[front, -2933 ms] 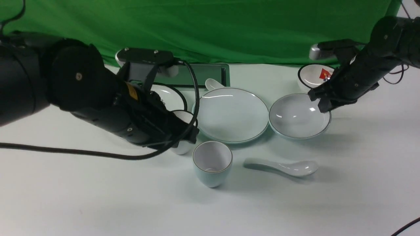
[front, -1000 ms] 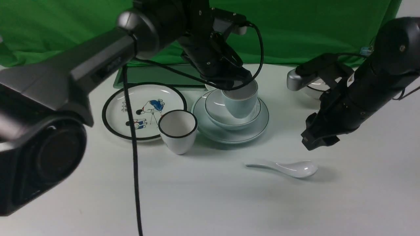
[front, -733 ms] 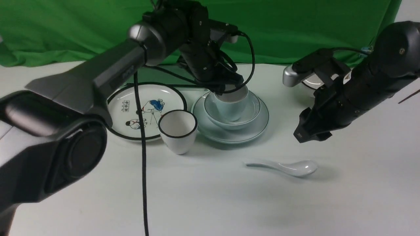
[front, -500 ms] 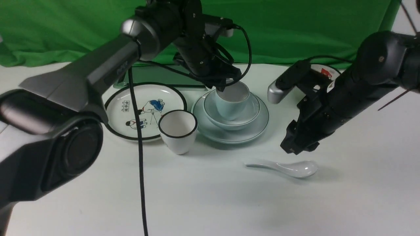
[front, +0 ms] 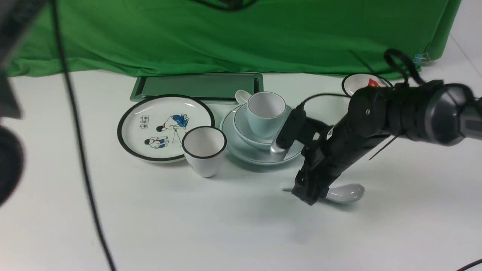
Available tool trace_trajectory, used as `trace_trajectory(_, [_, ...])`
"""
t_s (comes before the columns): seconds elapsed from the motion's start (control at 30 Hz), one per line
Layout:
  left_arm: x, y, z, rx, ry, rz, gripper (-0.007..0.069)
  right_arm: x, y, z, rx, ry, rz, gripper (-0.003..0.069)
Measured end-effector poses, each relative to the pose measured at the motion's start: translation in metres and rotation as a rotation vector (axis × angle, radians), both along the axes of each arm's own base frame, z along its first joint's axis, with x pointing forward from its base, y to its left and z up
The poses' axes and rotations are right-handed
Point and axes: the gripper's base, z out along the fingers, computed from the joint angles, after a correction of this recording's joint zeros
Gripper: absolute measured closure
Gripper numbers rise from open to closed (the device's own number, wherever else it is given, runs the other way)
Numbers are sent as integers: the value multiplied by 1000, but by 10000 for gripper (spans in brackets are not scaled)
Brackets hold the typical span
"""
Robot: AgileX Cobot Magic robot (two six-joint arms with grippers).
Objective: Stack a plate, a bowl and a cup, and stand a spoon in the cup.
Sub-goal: Use the right arm to grab a blue soup spoon, then use the right arm to put the blue soup spoon into the blue teacup in the middle
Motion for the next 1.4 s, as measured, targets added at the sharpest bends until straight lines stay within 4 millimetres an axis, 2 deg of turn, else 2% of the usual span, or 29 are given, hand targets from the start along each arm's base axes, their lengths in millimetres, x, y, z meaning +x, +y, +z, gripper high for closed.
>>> trace_trajectory(0.1, [-28, 11, 35, -34, -75, -3, 138, 0, 0, -1, 1, 10, -3, 343])
trace_trajectory(0.17, [-36, 14, 46, -44, -99, -3, 154, -1, 0, -1, -1, 15, -1, 403])
trace_trajectory(0.2, [-51, 21, 61, -58, -136, -3, 176, -1, 0, 1, -2, 19, 2, 482])
trace_trajectory(0.23, [-60, 24, 68, -59, -150, -2, 196, -2, 0, 4, -4, 30, 3, 503])
trace_trajectory(0.3, [-80, 33, 79, -52, -172, -5, 231, -1, 1, 16, 7, 26, -3, 497])
trace_trajectory(0.4, [-106, 48, 79, 5, -159, 10, 300, 3, 4, 53, 72, -40, -49, 497])
trace_trajectory(0.53, [-143, 71, 54, 76, -71, 91, 416, 10, 11, 113, 298, -249, -135, 497])
trace_trajectory(0.57, [-149, 74, 42, 88, -42, 101, 440, 13, 13, 122, 351, -307, -155, 497])
trace_trajectory(0.6, [-152, 76, 45, 82, -50, 105, 447, 13, 14, 124, 363, -320, -161, 497])
trace_trajectory(0.67, [-173, 85, 10, 71, -46, 116, 535, 29, 22, 138, 524, -511, -301, 497])
trace_trajectory(0.7, [-181, 88, 6, 64, -60, 117, 553, 33, 23, 141, 560, -561, -350, 497])
trace_trajectory(0.77, [-196, 94, -17, 48, -77, 124, 609, 44, 29, 137, 621, -643, -449, 497])
trace_trajectory(0.8, [-197, 94, -20, 48, -77, 123, 614, 45, 30, 134, 618, -639, -448, 497])
trace_trajectory(0.83, [-205, 98, -31, 41, -85, 132, 634, 49, 33, 131, 639, -653, -482, 497])
trace_trajectory(0.87, [-215, 103, -49, 44, -81, 147, 654, 59, 39, 118, 648, -635, -515, 497])
trace_trajectory(0.97, [-238, 116, -78, 73, -66, 178, 664, 73, 50, 96, 649, -600, -534, 497])
trace_trajectory(1.03, [-244, 120, -88, 92, -56, 181, 663, 78, 53, 90, 648, -592, -537, 497])
trace_trajectory(1.07, [-249, 123, -100, 113, -42, 182, 662, 82, 56, 86, 647, -585, -537, 497])
trace_trajectory(1.17, [-258, 128, -120, 151, -58, 175, 662, 87, 61, 82, 651, -574, -530, 497])
trace_trajectory(1.37, [-257, 128, -137, 171, -97, 147, 661, 90, 64, 77, 647, -567, -527, 492])
trace_trajectory(1.4, [-256, 126, -137, 154, -125, 136, 661, 90, 65, 73, 640, -560, -526, 469])
